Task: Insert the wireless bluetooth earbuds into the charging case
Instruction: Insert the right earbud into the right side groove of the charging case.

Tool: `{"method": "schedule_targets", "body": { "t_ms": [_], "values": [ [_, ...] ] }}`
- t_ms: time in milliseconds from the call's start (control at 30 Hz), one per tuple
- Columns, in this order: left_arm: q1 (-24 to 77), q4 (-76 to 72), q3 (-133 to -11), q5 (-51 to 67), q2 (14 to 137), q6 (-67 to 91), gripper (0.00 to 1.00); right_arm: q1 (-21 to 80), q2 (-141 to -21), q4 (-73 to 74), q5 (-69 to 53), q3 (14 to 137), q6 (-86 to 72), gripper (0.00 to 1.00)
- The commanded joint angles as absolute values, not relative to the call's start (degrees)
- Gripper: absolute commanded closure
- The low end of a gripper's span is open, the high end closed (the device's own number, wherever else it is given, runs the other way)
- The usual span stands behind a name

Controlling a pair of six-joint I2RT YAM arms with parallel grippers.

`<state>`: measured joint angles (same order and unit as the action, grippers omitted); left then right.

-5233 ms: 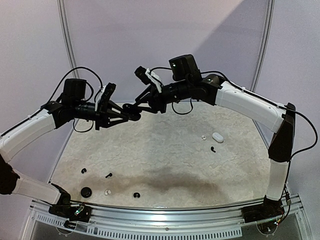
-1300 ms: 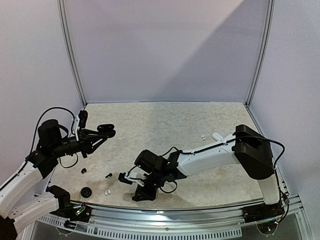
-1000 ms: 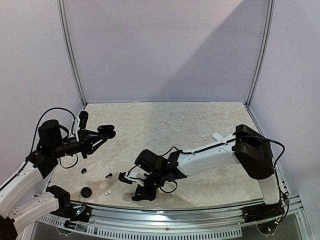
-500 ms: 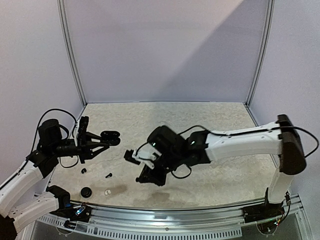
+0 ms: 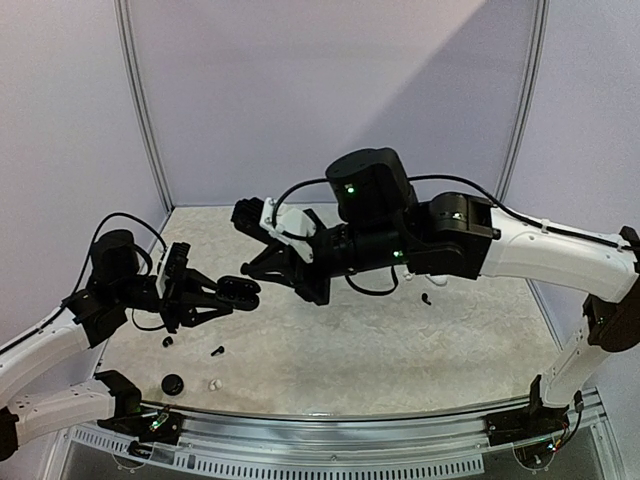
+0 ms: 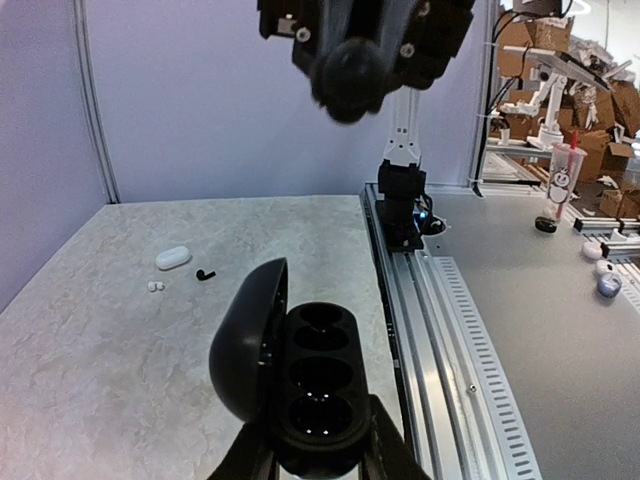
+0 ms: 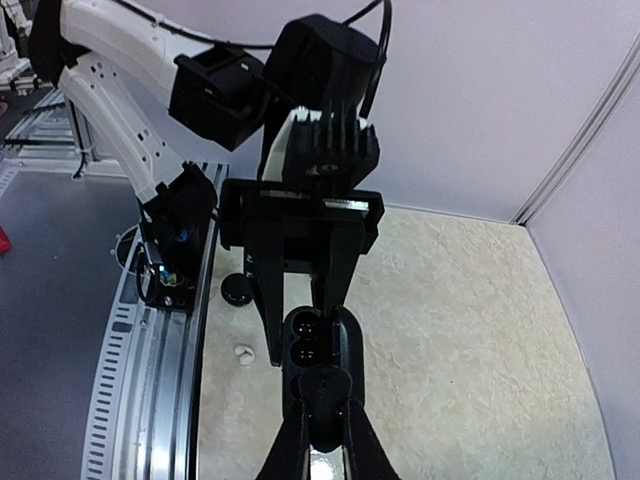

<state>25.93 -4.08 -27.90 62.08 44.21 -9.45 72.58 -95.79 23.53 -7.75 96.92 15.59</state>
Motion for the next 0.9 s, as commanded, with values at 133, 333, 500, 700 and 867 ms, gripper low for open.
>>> {"method": "schedule_targets", "body": {
  "t_ms": [133,333,500,700,867],
  "values": [
    [29.62,-4.46,-29.13,56.85,44.01,-11.24,1.0,73.2,-100.47,29.19,-7.21,99.57,20.2,1.0],
    [29.96,-4.48,-29.33,55.29,44.33,-12.05,1.0,73.26,-101.74,30.61,-6.18,99.49,20.15,1.0],
    [30.3,-5.78,-29.17,55.33,45.16,-12.02,1.0,73.27,-102.51,30.13,-5.25,99.36,19.86,1.0],
    [30.63,-7.8,-28.7,56.38,45.68,-11.29,1.0,73.16,-103.17,30.26,-3.71,99.4,19.66,1.0],
    [30.75,-8.13,-28.72,57.03,45.8,-11.52,1.0,72.9,-103.48,30.05,-3.06,99.27,18.76,1.0]
  ]
}}
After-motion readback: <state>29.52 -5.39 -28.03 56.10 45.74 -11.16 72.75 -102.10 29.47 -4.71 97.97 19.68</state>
